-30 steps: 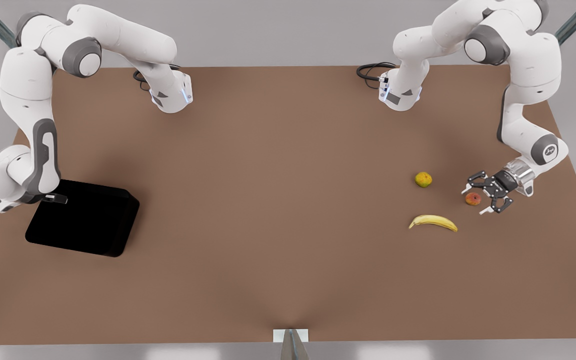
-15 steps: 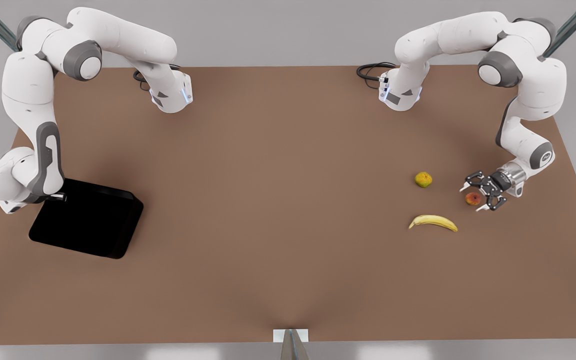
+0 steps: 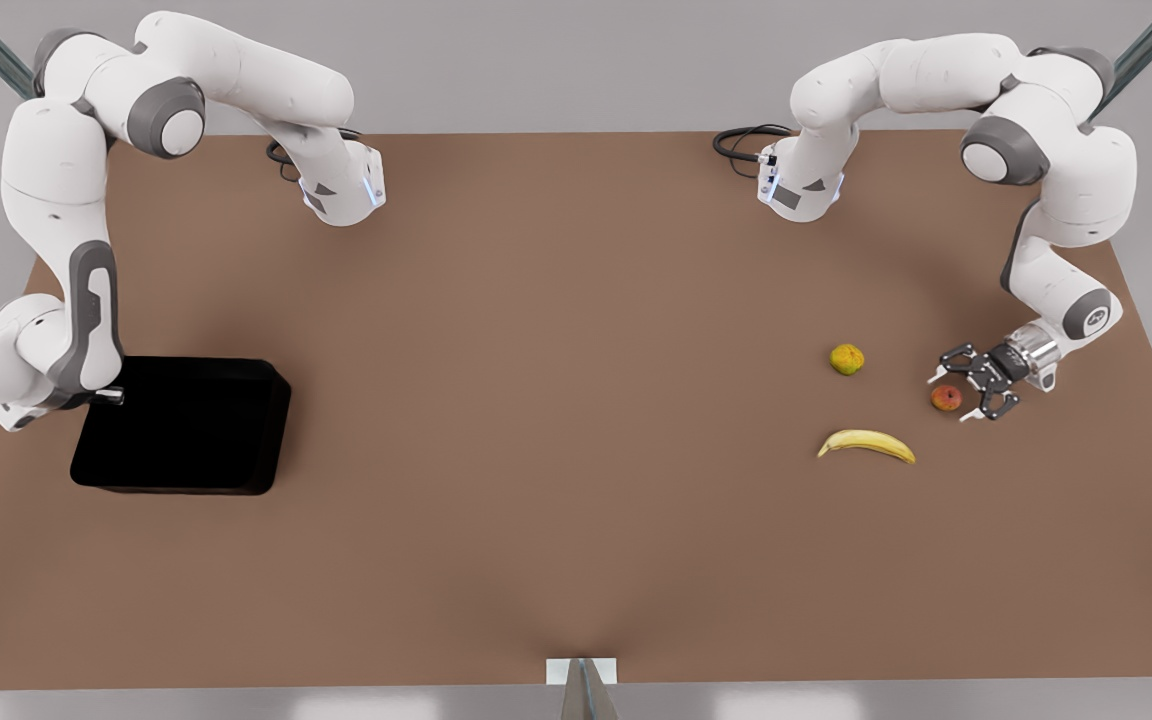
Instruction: Place the storage box in the middle with the right arm, and place the apple in the storage box with the left arm
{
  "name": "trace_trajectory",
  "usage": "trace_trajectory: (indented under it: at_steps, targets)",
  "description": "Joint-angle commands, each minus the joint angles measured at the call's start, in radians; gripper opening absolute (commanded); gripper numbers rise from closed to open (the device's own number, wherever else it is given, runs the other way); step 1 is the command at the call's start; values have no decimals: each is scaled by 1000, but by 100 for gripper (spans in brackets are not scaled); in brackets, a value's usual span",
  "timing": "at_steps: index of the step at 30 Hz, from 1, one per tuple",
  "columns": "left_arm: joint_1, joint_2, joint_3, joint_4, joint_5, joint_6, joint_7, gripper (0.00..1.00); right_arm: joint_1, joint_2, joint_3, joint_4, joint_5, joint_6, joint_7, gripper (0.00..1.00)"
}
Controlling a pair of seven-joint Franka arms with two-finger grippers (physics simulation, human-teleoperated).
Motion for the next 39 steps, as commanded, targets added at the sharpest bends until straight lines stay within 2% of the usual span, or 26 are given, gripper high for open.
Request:
trace_trajectory:
  at_steps: [1,5,7,9,11,12,13,14,17,19,21,26,27,28,32,34,36,37,39]
  targets:
    - [0,2,-2,-2,3,0,0,100,1,-5,0,1,-1,-4,2,21]
    - [0,25,-2,-1,7,3,8,100,102,-88,6,20,3,-114,5,21]
    - [12,28,-22,4,5,31,9,100,294,-113,-38,64,8,-191,17,21]
    - [15,28,-22,4,3,25,8,100,467,-113,-47,92,71,-219,41,21]
    - [17,28,-22,4,3,19,12,100,659,-108,-67,167,76,-297,247,21]
    - [17,28,-22,4,2,19,17,92,722,-102,-66,190,76,-299,319,21]
    - [19,28,-22,4,2,19,19,68,776,-85,-57,213,79,-299,391,21]
    - [22,28,-22,4,2,19,19,58,822,-61,-51,236,118,-297,482,21]
    - [23,28,-22,4,-1,25,20,53,960,35,-38,337,264,-286,735,21]
    - [23,28,-23,2,-1,25,23,51,963,81,54,386,280,-253,871,21]
    - [25,28,-23,2,-3,19,22,47,964,105,95,385,298,-196,887,21]
    - [23,-38,-38,24,2,3,-81,47,1006,159,146,383,336,-98,885,21]
    - [12,-78,-40,27,3,5,-118,47,1007,166,146,386,336,-95,885,40]
    - [-15,-103,-43,52,8,8,-170,47,1020,166,146,385,335,-81,884,100]
    - [-280,-241,-9,71,25,106,-411,47,1027,165,146,385,335,-66,880,100]
    - [-314,-255,-57,127,100,120,-431,47,1027,160,146,386,335,-66,879,100]
    - [-320,-291,-244,182,292,279,-642,48,1020,133,146,388,333,-76,871,100]
    - [-328,-296,-327,185,313,365,-721,48,963,24,137,374,315,-159,884,100]
    - [-334,-294,-511,206,516,538,-960,48,774,-148,137,373,140,-495,743,100]
